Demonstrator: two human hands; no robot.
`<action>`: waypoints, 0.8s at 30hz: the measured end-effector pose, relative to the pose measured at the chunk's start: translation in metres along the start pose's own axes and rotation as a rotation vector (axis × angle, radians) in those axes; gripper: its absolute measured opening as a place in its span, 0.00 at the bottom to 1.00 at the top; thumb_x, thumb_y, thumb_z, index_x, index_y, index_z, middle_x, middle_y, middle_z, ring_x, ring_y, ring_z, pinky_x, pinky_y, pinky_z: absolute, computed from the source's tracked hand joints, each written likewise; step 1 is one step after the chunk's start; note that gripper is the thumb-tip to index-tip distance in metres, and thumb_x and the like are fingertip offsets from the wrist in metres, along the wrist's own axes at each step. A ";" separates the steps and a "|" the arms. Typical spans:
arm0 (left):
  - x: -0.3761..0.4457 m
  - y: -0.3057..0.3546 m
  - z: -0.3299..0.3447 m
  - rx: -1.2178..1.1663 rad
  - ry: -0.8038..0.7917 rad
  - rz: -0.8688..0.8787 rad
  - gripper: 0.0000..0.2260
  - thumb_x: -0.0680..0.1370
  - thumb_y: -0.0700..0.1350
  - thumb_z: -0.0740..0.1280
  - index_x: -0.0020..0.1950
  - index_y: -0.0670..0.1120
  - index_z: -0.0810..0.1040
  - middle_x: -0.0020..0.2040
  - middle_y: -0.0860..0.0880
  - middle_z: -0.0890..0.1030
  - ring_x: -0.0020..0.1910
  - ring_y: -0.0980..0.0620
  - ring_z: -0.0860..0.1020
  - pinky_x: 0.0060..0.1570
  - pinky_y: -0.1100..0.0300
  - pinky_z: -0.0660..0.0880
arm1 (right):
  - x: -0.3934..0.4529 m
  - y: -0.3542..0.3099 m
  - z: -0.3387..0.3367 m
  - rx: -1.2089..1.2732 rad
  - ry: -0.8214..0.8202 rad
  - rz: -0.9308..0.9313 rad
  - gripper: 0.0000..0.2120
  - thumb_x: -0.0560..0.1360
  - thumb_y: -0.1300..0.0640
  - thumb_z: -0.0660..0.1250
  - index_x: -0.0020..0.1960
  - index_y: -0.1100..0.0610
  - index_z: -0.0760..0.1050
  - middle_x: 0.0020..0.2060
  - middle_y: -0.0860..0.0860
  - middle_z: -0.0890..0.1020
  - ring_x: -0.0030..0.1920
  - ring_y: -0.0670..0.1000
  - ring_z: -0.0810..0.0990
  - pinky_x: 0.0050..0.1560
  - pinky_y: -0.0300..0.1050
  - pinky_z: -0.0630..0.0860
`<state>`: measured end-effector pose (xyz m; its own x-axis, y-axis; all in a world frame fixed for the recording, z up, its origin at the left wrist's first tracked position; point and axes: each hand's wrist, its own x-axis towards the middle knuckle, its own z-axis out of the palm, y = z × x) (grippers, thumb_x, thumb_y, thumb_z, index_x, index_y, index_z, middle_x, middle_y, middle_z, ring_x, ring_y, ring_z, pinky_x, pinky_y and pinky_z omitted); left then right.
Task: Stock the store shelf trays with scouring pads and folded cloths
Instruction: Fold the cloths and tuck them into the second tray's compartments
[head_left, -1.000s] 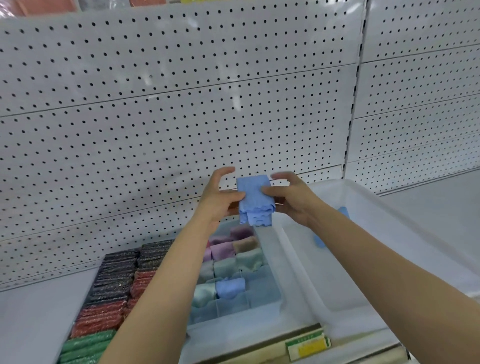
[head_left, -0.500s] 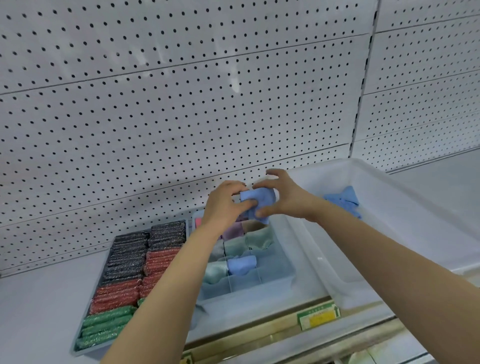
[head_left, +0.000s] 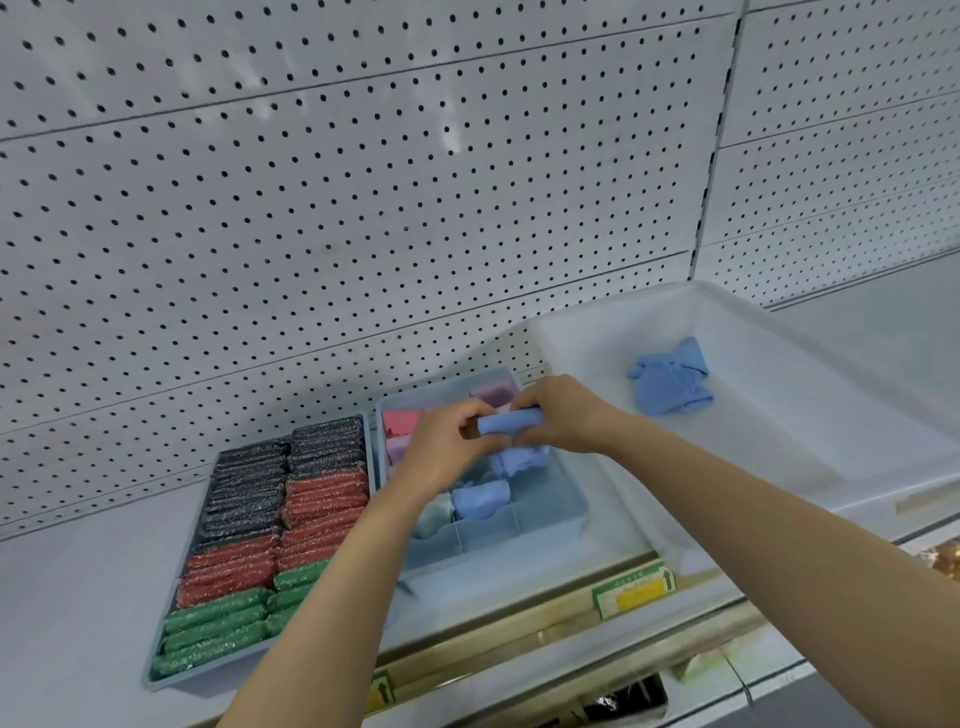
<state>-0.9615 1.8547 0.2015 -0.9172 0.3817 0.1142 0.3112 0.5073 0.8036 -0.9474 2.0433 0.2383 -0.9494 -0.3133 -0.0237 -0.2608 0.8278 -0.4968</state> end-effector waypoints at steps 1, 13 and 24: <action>-0.005 -0.006 0.004 0.036 -0.029 -0.024 0.12 0.69 0.50 0.76 0.50 0.57 0.81 0.44 0.54 0.83 0.41 0.56 0.79 0.43 0.56 0.77 | 0.001 0.001 0.008 -0.082 0.004 0.020 0.04 0.69 0.57 0.69 0.37 0.52 0.75 0.35 0.52 0.78 0.40 0.54 0.76 0.38 0.45 0.67; -0.025 -0.056 0.023 0.235 -0.097 -0.058 0.08 0.71 0.45 0.73 0.49 0.54 0.82 0.44 0.57 0.83 0.43 0.55 0.78 0.45 0.60 0.74 | 0.003 -0.004 0.052 -0.649 -0.079 -0.026 0.12 0.72 0.61 0.65 0.37 0.50 0.64 0.47 0.52 0.82 0.51 0.56 0.79 0.60 0.46 0.65; -0.025 -0.047 0.033 0.274 -0.047 -0.075 0.23 0.65 0.61 0.76 0.55 0.56 0.76 0.49 0.59 0.81 0.47 0.58 0.79 0.46 0.59 0.77 | 0.011 -0.002 0.069 -0.436 -0.105 0.004 0.14 0.76 0.47 0.59 0.44 0.58 0.74 0.45 0.57 0.82 0.47 0.59 0.81 0.46 0.46 0.73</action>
<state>-0.9455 1.8471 0.1413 -0.9297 0.3672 0.0283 0.3044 0.7227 0.6205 -0.9453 2.0059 0.1794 -0.9335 -0.3364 -0.1237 -0.3279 0.9409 -0.0847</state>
